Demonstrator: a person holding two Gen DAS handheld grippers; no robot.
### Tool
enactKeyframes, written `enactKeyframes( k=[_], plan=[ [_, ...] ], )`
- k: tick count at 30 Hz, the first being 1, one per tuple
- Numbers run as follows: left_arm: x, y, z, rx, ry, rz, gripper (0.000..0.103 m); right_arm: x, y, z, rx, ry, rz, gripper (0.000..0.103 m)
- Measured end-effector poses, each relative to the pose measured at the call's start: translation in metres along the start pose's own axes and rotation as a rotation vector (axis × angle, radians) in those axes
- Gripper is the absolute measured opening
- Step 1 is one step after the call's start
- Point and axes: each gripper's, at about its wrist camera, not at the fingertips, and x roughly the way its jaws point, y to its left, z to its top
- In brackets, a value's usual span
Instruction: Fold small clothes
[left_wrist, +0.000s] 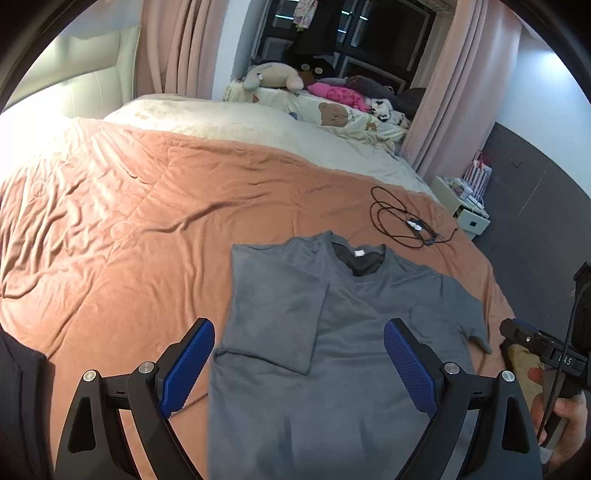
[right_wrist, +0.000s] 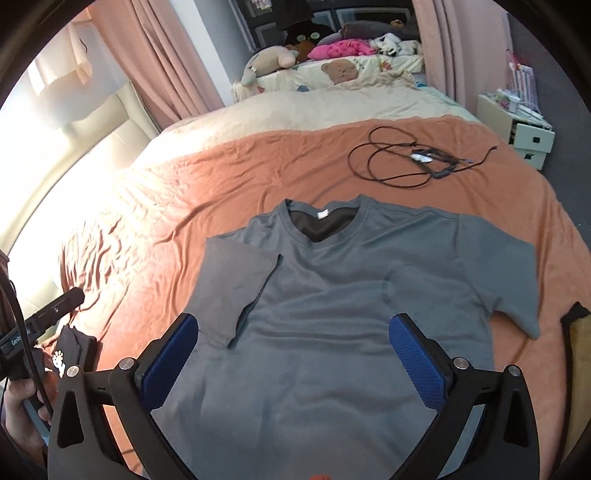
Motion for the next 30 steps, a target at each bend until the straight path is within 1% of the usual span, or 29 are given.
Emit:
enactKeyframes(
  k=[2,4,5,7,11,20,23,27,30],
  plan=[
    [-0.009,-0.008,-0.004,0.018,-0.02,0.006,0.094,-0.012,-0.001,-0.003,-0.011,-0.018,-0.006,0.103],
    [-0.015,-0.013,-0.008,0.029,-0.01,0.011,0.094,-0.027,-0.002,-0.006,-0.029,-0.055,-0.002,0.103],
    [-0.018,-0.017,-0.01,0.035,0.0,0.005,0.094,-0.031,-0.002,-0.009,-0.031,-0.062,-0.011,0.103],
    [-0.027,-0.025,-0.014,0.053,-0.009,-0.007,0.094,-0.039,-0.004,-0.014,-0.031,-0.067,-0.022,0.103],
    [-0.046,-0.036,-0.022,0.087,-0.022,-0.014,0.094,-0.07,-0.009,-0.023,0.002,-0.122,-0.006,0.103],
    [-0.089,-0.057,-0.049,0.1,-0.047,-0.027,0.094,-0.133,-0.002,-0.059,-0.01,-0.218,-0.067,0.103],
    [-0.104,-0.066,-0.059,0.105,-0.052,-0.031,0.094,-0.15,-0.006,-0.074,0.008,-0.235,-0.048,0.103],
    [-0.122,-0.081,-0.072,0.119,-0.054,-0.036,0.094,-0.169,-0.011,-0.091,-0.001,-0.257,-0.052,0.103],
    [-0.128,-0.092,-0.078,0.129,-0.053,-0.047,0.095,-0.179,-0.018,-0.096,0.003,-0.256,-0.054,0.103]
  ],
)
